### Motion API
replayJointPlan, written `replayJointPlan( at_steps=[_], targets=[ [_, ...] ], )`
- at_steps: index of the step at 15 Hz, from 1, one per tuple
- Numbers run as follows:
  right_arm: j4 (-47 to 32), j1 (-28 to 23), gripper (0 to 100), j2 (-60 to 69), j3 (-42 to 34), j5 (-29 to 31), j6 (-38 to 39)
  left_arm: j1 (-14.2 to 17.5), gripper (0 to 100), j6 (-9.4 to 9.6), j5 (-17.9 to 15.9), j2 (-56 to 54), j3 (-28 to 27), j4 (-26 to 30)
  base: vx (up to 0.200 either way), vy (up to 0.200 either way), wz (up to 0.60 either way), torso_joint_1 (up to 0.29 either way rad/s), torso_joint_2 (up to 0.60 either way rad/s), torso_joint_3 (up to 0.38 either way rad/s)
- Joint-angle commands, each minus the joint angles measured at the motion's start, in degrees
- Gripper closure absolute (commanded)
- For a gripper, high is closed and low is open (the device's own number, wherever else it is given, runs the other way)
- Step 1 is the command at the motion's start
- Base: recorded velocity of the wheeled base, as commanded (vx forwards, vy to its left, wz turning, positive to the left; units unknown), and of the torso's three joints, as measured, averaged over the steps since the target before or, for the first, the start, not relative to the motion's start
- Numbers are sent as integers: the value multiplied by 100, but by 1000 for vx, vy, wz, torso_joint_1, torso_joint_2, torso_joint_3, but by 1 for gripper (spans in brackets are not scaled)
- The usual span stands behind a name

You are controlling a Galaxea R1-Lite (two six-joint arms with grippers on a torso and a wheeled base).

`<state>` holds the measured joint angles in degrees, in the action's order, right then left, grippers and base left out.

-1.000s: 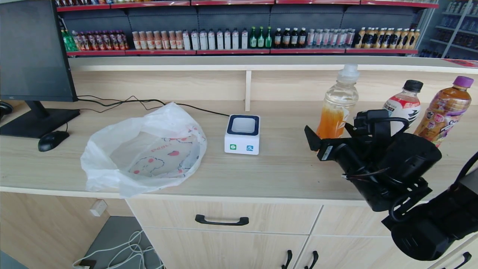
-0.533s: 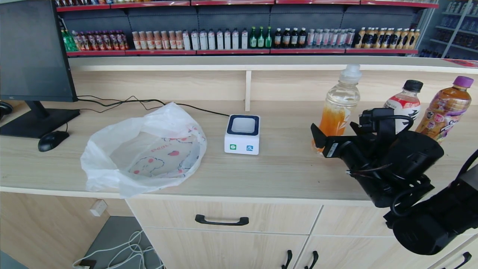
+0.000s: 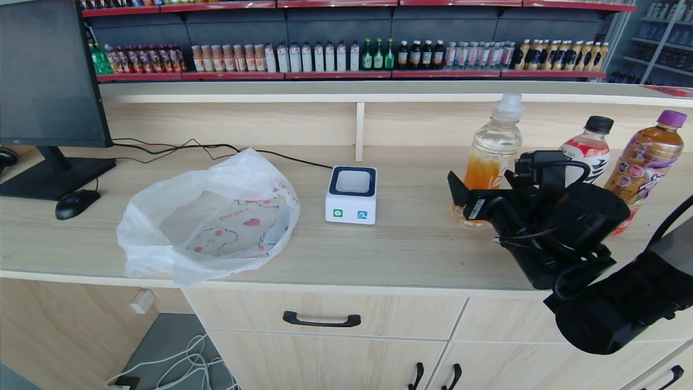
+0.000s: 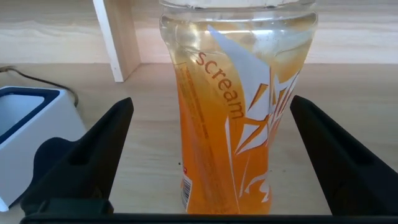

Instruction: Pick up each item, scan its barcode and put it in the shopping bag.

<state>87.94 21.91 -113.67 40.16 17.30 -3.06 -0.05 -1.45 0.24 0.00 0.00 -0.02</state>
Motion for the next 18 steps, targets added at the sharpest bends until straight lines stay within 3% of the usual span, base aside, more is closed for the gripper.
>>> replayJointPlan(
  at_steps=[1,18],
  targets=[
    [4,-11,0,-138,177,-16,-2,-4,0,-4,2,9,0,2,0,0,0,0,0,0],
    [4,-433,0,-323,616,-587,-10,-4,0,-4,2,9,0,-6,0,0,0,0,0,0]
  ],
)
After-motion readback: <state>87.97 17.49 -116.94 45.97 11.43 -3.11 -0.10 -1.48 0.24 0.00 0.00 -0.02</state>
